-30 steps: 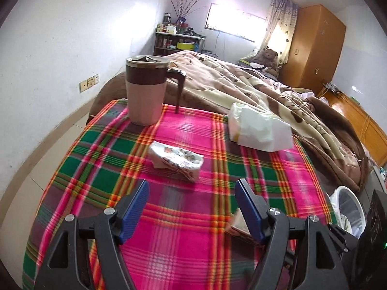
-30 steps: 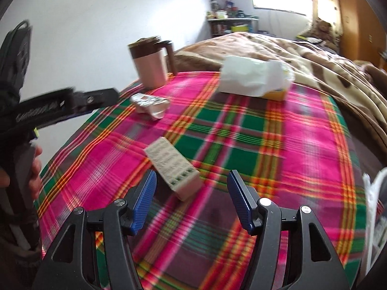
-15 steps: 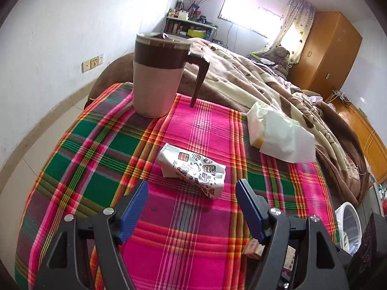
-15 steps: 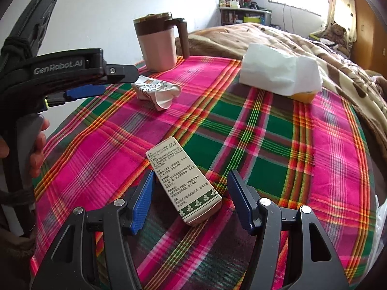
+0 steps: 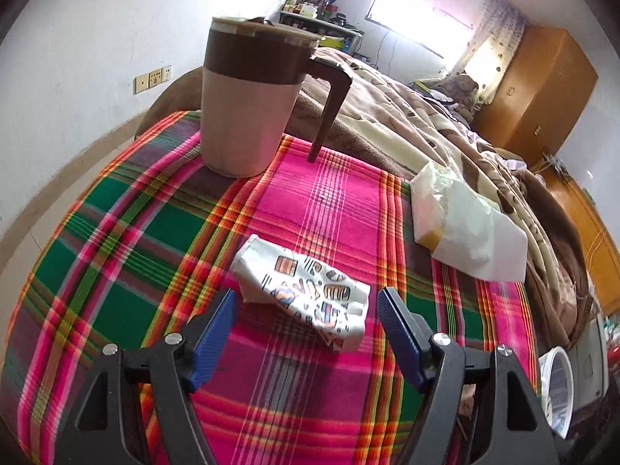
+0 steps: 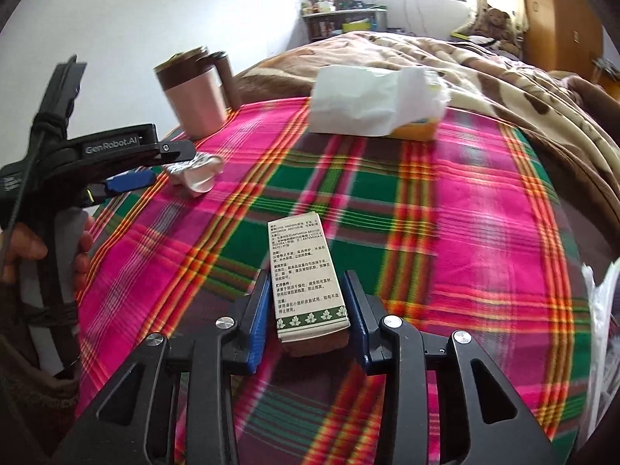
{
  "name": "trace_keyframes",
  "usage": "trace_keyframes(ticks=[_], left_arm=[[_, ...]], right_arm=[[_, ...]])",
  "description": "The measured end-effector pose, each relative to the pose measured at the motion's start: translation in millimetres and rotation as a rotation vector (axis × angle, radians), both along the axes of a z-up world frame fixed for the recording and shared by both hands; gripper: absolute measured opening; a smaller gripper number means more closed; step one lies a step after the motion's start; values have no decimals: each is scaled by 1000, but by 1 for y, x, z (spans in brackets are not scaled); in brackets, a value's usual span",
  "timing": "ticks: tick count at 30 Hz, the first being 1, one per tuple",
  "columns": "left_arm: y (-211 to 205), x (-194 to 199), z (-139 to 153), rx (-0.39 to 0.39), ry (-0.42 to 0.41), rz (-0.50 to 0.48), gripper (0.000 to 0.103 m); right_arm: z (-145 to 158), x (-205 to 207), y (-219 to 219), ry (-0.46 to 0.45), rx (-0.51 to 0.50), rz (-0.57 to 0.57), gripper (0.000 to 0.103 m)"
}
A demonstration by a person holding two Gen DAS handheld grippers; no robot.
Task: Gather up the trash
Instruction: 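Grasp the patterned snack wrapper with the left tool while the right tool grasps the white medicine box, then carry the wrapper and medicine box over the wastebasket and open both tools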
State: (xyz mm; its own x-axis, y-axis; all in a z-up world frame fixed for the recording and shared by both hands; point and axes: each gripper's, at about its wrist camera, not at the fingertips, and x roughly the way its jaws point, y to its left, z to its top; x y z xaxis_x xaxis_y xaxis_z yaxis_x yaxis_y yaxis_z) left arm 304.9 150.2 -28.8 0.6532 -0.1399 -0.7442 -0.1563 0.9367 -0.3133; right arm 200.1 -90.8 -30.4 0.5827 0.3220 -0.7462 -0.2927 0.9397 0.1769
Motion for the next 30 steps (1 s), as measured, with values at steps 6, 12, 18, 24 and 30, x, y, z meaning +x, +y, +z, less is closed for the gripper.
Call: trace_keyframes(ticks=[6,12,18,24,30], left_arm=[[-8,12,-10,9,29,9,76],[-19,17,-15,25,31,17,76],[-22,20,-18,62,35,23,67],[-23,15,-15,55,20,10,57],[-33,0,-3,86,-31,-23,57]], right_arm=[[1,1,-18,0,36,-70,37],[1,1,-21,-10,41,-83,37],[2,-1,-26,-12,47,-85,37],[3,-3,-28,-20,53,-90,37],[5,-8,-33,-37,49,-109,37]])
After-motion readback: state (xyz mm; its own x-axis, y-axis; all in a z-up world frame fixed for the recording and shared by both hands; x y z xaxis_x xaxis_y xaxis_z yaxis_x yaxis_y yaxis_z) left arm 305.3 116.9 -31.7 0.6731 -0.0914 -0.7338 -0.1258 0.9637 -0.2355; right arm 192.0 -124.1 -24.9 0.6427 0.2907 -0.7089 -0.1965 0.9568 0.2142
